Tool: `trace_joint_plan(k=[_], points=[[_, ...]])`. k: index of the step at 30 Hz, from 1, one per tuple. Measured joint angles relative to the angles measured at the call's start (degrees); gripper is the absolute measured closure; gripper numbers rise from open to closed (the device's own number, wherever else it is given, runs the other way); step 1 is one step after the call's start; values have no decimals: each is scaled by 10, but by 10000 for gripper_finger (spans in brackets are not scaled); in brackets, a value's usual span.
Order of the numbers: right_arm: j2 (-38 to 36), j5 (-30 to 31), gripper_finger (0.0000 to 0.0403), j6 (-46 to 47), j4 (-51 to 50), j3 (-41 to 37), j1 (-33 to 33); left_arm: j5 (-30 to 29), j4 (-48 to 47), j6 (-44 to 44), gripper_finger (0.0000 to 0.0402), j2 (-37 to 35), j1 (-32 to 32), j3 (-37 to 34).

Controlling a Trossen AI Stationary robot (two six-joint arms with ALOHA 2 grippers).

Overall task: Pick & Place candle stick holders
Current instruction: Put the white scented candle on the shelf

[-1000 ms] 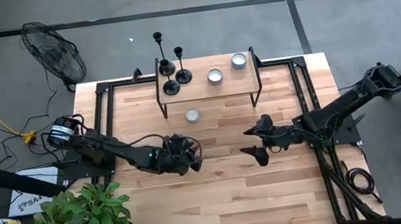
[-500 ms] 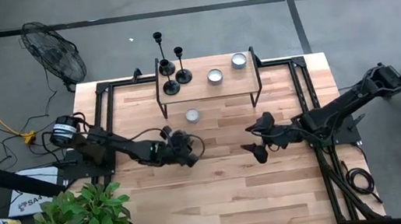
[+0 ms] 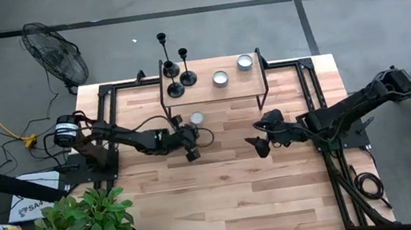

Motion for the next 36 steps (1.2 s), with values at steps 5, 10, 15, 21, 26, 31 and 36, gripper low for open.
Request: trace_joint_plan(k=[5, 10, 15, 21, 26, 31, 36], points=[[0, -4, 45, 4, -2, 0, -11, 50, -1, 86, 282, 0, 23, 0], [0, 12, 45, 4, -3, 0, -14, 48, 0, 134, 282, 0, 34, 0], [0, 26, 45, 5, -3, 0, -14, 45, -1, 178, 282, 0, 38, 0], [0, 26, 45, 14, -4, 0, -14, 31, -1, 210, 282, 0, 38, 0], [0, 25, 45, 14, -10, 0, -14, 29, -1, 212, 282, 0, 41, 0], [0, 31, 45, 13, -11, 0, -14, 28, -1, 213, 282, 0, 54, 0], [0, 30, 45, 3, -11, 0, -14, 36, -1, 213, 282, 0, 74, 0]])
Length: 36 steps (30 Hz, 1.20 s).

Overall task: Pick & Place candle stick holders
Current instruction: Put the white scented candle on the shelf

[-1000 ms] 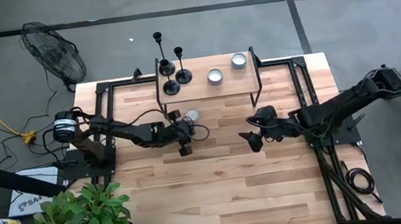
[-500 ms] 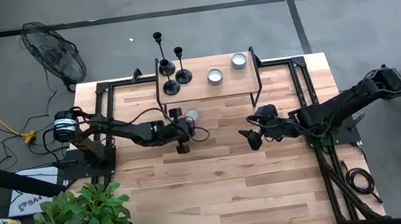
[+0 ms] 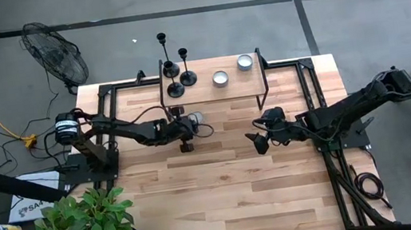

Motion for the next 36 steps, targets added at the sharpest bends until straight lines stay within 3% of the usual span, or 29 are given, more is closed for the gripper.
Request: trace_joint_plan(k=[6, 19, 36], points=[[0, 0, 45, 0, 0, 0, 0, 37, -1, 17, 282, 0, 15, 0], [0, 2, 45, 0, 0, 0, 0, 43, 3, 72, 282, 12, 15, 0], [0, 5, 45, 2, 0, 0, 0, 37, 0, 78, 286, 13, 15, 0]])
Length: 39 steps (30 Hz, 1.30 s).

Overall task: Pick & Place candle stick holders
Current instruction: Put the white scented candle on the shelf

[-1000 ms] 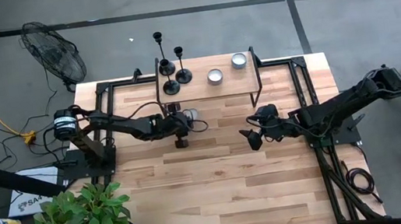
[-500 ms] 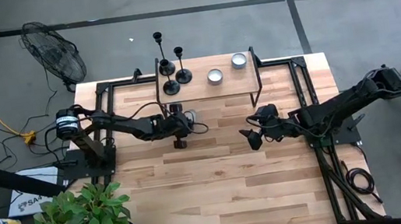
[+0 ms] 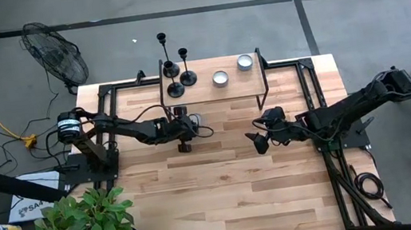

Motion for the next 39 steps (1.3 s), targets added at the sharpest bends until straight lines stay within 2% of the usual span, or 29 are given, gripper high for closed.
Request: trace_joint_plan(k=[16, 21, 26, 33, 36, 39], points=[[0, 1, 45, 0, 0, 0, 0, 9, -1, 0, 392, 0, 0, 0], [0, -2, 45, 0, 0, 0, 0, 42, -4, 0, 396, -1, 0, 3], [0, -17, 45, 28, 2, 0, 0, 141, -38, 0, 397, -2, 0, 39], [0, -86, 45, 26, 27, 0, -13, 336, -66, -1, 400, -2, 0, 103], [0, -138, 45, 65, 32, 0, -38, 379, -95, -5, 400, -2, -2, 134], [0, -190, 45, 102, 15, 10, -64, 394, -123, -7, 400, -2, -8, 165]])
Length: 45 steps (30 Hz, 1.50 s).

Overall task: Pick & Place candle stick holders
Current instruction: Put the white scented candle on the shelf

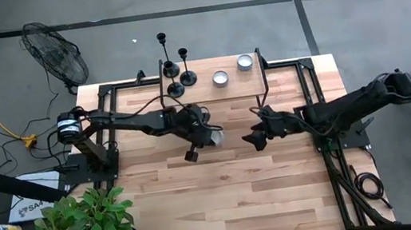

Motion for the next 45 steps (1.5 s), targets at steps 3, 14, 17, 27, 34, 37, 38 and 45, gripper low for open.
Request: trace_joint_plan(k=[3, 14, 17, 27, 34, 37, 38, 45], points=[[0, -14, 45, -2, -34, 32, -14, -2, -26, -1, 401, 0, -9, 27], [96, -34, 46, 12, -358, 282, -54, -76, -113, -105, 401, 0, -24, 71], [151, -47, 46, 13, -393, 337, -60, -80, -118, -130, 401, 0, -28, 71], [266, -41, 46, 26, -366, 381, -60, -118, -123, -180, 402, 0, -44, 71], [290, -71, 46, 21, -307, 381, -61, -120, -122, -120, 402, 0, -76, 71], [289, -71, 45, 20, -291, 381, -61, -137, -122, -121, 402, 0, -83, 71], [289, -73, 45, 20, -289, 381, -61, -140, -122, -123, 401, 0, -86, 71], [293, -85, 45, 20, -282, 381, -61, -147, -121, -135, 402, 0, -86, 71]])
